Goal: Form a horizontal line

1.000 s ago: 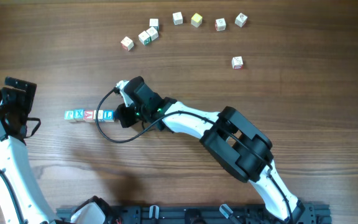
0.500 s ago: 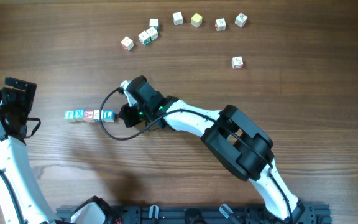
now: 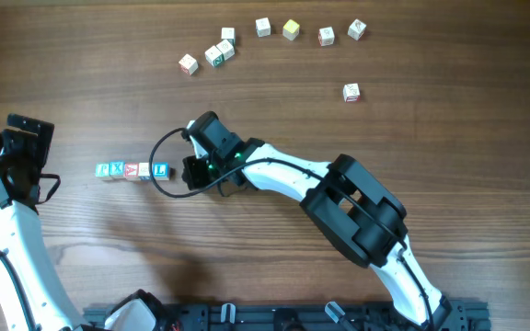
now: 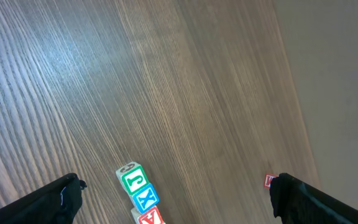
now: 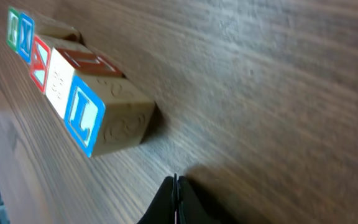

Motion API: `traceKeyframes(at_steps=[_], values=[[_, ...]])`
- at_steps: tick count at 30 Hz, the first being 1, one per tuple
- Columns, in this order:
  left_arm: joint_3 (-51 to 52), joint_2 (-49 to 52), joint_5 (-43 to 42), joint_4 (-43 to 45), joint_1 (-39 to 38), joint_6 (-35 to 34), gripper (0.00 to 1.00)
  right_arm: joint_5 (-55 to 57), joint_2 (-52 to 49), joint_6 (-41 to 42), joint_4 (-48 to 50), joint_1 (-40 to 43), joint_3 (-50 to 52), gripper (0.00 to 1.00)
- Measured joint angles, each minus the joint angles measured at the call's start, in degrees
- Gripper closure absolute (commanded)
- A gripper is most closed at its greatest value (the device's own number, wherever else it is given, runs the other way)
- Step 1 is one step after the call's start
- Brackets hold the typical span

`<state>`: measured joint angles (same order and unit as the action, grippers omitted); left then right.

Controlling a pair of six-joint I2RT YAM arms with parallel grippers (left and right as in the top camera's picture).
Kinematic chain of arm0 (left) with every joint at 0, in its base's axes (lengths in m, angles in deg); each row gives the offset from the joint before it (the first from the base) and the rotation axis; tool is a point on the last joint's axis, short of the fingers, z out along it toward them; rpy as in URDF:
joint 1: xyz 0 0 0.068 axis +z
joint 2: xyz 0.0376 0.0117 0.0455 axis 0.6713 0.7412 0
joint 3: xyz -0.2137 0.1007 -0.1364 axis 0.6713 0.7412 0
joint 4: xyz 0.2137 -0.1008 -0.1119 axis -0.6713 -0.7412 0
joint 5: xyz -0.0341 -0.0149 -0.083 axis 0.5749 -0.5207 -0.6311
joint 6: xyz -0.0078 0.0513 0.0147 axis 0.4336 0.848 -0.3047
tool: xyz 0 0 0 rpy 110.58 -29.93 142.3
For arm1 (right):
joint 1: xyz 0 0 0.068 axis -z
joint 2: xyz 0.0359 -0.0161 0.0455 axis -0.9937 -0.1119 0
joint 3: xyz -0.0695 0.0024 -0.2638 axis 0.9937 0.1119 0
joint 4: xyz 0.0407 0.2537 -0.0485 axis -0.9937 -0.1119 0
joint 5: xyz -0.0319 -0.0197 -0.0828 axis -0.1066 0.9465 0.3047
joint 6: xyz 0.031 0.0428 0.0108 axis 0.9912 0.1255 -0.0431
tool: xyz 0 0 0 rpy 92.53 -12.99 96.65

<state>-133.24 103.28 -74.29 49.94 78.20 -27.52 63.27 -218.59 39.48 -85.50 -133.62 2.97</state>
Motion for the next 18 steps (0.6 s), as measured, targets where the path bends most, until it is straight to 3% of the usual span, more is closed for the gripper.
traceKeyframes(at_steps=[18], values=[[0.0, 0.0, -2.21, 1.95, 0.0, 0.02, 0.01, -6.4, 0.63, 1.27, -6.84, 1.9, -0.22, 0.96]])
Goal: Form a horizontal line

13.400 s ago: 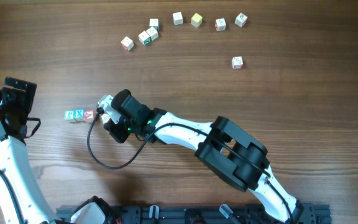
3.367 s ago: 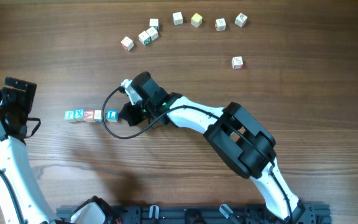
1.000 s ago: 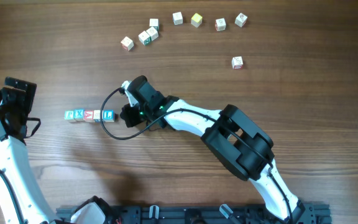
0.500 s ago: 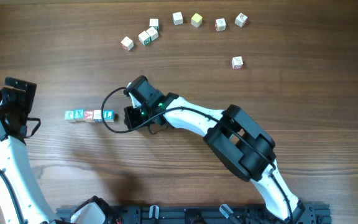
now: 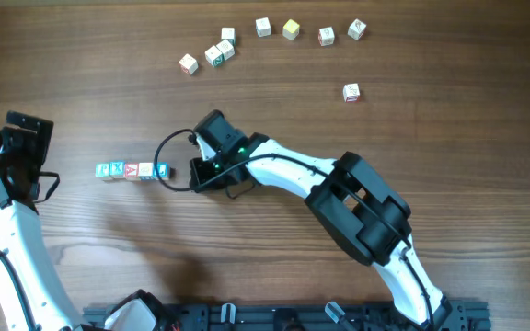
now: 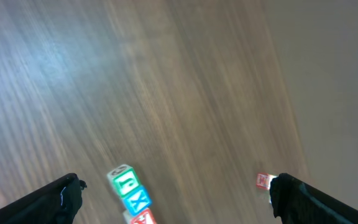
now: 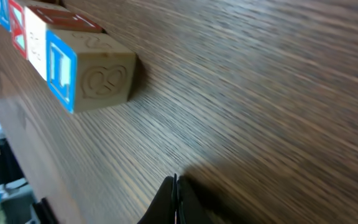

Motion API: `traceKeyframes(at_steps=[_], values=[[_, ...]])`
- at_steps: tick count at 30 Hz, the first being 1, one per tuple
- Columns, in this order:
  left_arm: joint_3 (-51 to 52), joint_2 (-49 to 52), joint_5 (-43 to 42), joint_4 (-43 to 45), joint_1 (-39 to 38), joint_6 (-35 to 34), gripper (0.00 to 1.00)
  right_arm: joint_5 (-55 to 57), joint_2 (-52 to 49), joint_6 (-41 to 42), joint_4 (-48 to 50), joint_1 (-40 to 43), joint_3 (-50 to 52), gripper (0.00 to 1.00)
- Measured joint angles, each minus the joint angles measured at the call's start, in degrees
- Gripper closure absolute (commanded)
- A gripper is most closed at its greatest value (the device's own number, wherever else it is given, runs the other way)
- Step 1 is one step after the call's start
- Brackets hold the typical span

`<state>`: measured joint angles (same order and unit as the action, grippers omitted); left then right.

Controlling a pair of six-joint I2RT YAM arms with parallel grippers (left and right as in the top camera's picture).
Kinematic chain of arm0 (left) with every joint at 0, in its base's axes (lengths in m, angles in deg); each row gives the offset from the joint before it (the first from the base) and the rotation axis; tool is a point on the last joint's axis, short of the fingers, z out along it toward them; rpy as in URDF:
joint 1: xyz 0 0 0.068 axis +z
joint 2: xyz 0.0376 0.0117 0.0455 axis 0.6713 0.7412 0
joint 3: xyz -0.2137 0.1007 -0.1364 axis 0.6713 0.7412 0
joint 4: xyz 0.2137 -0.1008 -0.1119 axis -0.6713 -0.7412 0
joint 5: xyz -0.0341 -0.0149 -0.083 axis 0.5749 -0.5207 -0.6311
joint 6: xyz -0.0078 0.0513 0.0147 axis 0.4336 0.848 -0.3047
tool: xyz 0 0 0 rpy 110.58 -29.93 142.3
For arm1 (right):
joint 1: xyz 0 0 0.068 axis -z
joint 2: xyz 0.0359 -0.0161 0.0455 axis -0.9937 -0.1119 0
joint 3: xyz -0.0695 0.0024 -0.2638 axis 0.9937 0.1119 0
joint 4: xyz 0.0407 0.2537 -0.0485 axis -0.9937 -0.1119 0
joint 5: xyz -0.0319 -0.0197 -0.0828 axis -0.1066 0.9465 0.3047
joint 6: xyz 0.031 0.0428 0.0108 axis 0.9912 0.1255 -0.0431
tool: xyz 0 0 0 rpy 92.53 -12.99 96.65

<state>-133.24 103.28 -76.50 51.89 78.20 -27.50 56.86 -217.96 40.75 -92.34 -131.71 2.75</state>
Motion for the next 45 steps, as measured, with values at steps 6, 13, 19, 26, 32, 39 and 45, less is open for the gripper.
traceKeyframes(at_steps=[6, 13, 19, 26, 32, 39, 45], values=[[-1.7, 0.22, -9.42, 2.21, -0.87, 5.66, 0.01, -4.42, 0.0, 0.0, -5.6, 3.74, -0.04, 0.95], [-21.09, 7.98, -7.72, -13.55, -8.39, 14.19, 0.04, -8.13, 0.57, -3.13, -18.03, 9.55, -0.57, 0.95], [-30.8, 15.91, -4.33, -17.64, -13.7, 10.93, 0.3, -8.52, 0.96, -5.03, -26.95, 14.19, -0.7, 0.95], [-30.88, 27.47, -3.34, -14.84, -18.56, -1.05, 0.5, -7.17, 1.29, -5.64, -28.44, 14.8, -0.7, 0.92], [-30.88, 33.09, -2.78, -11.89, -20.41, -4.37, 0.96, -6.49, 1.62, -5.68, -28.63, 14.75, -0.7, 0.91], [-30.91, 35.28, 7.3, -16.09, -20.46, -19.61, 0.96, -6.49, 1.62, -5.38, -28.55, 14.75, -0.7, 0.92], [-30.91, 38.66, 12.85, -16.9, -20.46, -28.2, 0.96, -6.47, 1.62, -5.18, -28.55, 14.75, -0.7, 0.91]])
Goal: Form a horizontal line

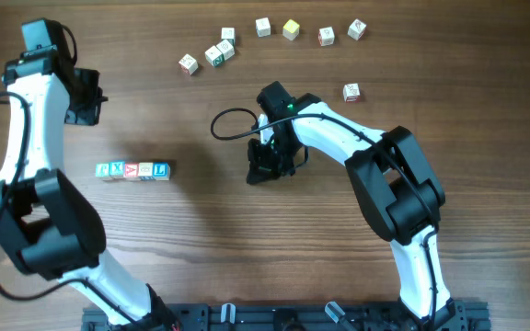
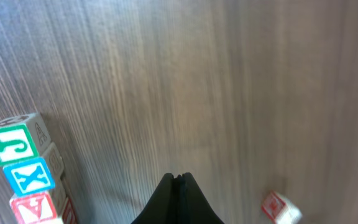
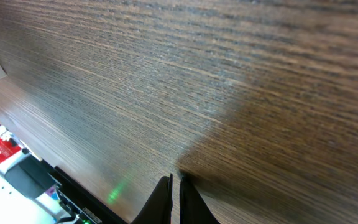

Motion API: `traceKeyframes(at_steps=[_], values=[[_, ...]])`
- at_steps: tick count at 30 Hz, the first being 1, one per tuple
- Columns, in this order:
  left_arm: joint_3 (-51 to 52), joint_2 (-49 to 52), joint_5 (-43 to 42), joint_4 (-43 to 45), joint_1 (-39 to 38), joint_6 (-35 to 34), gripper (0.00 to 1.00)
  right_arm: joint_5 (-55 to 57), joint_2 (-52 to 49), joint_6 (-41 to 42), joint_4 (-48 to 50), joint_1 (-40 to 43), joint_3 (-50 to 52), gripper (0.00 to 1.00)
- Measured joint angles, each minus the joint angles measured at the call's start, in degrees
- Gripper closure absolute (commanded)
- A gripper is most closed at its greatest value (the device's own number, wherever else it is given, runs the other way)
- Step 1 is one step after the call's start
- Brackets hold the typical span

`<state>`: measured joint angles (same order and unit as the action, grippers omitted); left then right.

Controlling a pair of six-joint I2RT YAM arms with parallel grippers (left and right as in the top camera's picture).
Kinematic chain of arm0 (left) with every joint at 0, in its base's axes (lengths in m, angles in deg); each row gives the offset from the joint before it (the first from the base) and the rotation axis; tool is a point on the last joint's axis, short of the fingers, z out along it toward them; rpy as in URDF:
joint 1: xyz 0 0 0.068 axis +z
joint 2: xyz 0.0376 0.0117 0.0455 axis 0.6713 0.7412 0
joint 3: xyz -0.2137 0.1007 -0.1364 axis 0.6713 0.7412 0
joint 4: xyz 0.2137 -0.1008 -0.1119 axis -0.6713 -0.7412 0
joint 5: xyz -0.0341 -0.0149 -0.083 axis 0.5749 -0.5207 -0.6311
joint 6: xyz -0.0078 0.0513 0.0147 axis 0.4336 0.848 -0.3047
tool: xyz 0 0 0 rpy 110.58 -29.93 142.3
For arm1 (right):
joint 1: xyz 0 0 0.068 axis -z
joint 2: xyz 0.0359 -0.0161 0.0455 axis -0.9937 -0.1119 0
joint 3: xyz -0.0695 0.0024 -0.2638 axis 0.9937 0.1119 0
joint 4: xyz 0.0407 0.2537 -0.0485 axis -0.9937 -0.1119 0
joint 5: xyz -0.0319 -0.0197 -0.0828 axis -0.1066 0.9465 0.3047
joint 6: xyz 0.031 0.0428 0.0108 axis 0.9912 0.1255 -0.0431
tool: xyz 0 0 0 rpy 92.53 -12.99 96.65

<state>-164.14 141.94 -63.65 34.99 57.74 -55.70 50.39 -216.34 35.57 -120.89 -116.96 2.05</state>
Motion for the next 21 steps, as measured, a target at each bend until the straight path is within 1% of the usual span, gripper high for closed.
traceKeyframes(at_steps=[5, 9, 16, 18, 21], values=[[0.0, 6.25, 1.33, -0.33, 0.0, -3.58, 0.96, 0.0, 0.0, 0.0, 0.0, 0.0, 0.0, 0.92], [0.02, 10.1, 1.51, -2.62, -0.09, -7.21, 0.96, 0.02, 0.0, 0.02, -0.02, 0.0, 0.0, 0.92], [0.02, 10.51, 1.49, -3.45, -0.92, -10.01, 0.96, 0.04, 0.0, 0.22, 0.04, 0.0, 0.0, 0.92], [0.02, 10.51, 1.49, -3.52, -1.4, -10.88, 0.96, 0.09, 0.0, 1.01, 0.09, 0.0, 0.0, 0.95], [0.02, 10.51, 1.49, -3.65, -2.12, -12.0, 0.96, 0.39, 0.0, 2.91, 0.0, 0.0, 0.0, 0.95]])
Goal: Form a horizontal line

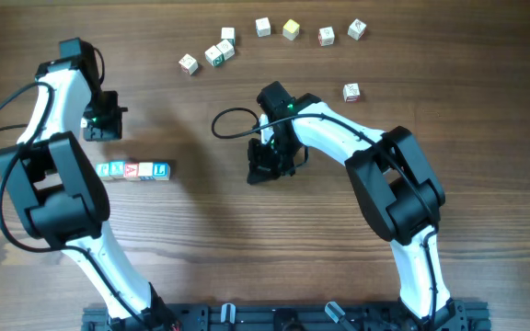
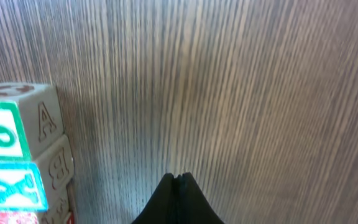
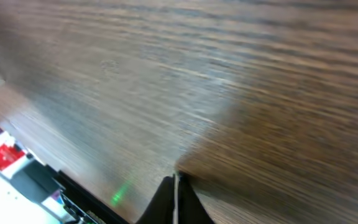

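A short row of several letter blocks (image 1: 133,170) lies level on the left part of the wooden table. Its left end shows in the left wrist view as a green J block (image 2: 11,121) and a blue X block (image 2: 14,186). My left gripper (image 1: 100,126) is shut and empty, just beyond the row's left end; its tips (image 2: 176,177) touch nothing. The right gripper (image 1: 263,168) is shut on nothing at mid-table, well to the right of the row, with only bare wood under its tips (image 3: 176,178).
Several loose blocks lie along the far edge, among them a red-faced one (image 1: 188,63), a green pair (image 1: 219,51), a yellow one (image 1: 291,29) and a white one (image 1: 357,29). A lone block (image 1: 351,91) sits nearer, right of centre. A black cable (image 1: 233,124) loops beside the right wrist.
My left gripper has moved nearer and slightly right, ending close beyond the row's left end, still shut. The right arm stays where it was; the slight gap between its tips has shut.
At first my right gripper stood shut right beside the L block at the row's right end, the left gripper open at the table's left edge. The right one then stood slightly off, later at mid-table. The left gripper showed shut at the far left, now by the row.
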Motion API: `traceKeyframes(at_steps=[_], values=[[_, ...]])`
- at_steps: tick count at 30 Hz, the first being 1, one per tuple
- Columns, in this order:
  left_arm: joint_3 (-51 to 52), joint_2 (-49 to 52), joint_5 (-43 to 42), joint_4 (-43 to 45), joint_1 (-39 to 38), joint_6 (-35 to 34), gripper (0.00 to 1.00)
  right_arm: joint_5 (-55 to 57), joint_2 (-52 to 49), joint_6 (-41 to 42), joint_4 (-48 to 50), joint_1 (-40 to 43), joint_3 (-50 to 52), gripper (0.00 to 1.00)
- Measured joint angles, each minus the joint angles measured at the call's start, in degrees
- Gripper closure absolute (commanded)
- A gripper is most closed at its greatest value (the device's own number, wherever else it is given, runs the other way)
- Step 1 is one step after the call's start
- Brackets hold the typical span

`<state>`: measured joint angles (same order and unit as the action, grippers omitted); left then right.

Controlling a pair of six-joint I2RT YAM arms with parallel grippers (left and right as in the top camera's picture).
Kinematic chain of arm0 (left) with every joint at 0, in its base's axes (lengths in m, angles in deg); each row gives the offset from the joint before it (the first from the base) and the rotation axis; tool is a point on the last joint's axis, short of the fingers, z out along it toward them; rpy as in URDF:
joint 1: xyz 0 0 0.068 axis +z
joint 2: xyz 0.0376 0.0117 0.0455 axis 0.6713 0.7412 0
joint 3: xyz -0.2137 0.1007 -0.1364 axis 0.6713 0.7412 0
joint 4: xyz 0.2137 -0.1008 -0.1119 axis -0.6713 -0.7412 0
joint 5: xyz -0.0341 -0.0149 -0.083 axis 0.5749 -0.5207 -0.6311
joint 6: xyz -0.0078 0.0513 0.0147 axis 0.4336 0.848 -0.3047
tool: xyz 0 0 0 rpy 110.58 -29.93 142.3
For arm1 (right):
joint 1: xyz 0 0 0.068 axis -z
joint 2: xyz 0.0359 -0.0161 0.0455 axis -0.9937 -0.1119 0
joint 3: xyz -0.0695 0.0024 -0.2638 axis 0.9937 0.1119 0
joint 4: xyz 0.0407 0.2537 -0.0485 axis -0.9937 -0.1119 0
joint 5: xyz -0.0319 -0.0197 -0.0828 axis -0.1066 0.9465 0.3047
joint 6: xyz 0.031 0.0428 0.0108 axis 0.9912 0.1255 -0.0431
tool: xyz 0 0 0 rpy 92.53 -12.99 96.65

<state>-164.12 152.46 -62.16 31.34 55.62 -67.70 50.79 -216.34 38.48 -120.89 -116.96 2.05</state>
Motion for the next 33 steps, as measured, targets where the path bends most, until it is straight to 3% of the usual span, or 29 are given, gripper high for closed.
traceKeyframes(at_steps=[7, 15, 33], values=[[0.0, 0.0, 0.0, 0.04, -1.68, -0.98, 0.96, 0.04, 0.0, 4.02, 0.09, -0.04, 0.0, 0.95], [0.0, 0.0, 0.0, 0.63, -1.77, -1.18, 0.96, 0.09, 0.11, 4.24, 0.09, -0.11, -0.04, 0.89], [0.0, 1.38, 2.64, 4.15, -1.77, -1.2, 0.96, 0.72, 0.31, 4.24, 0.04, -0.22, -0.04, 0.89]])
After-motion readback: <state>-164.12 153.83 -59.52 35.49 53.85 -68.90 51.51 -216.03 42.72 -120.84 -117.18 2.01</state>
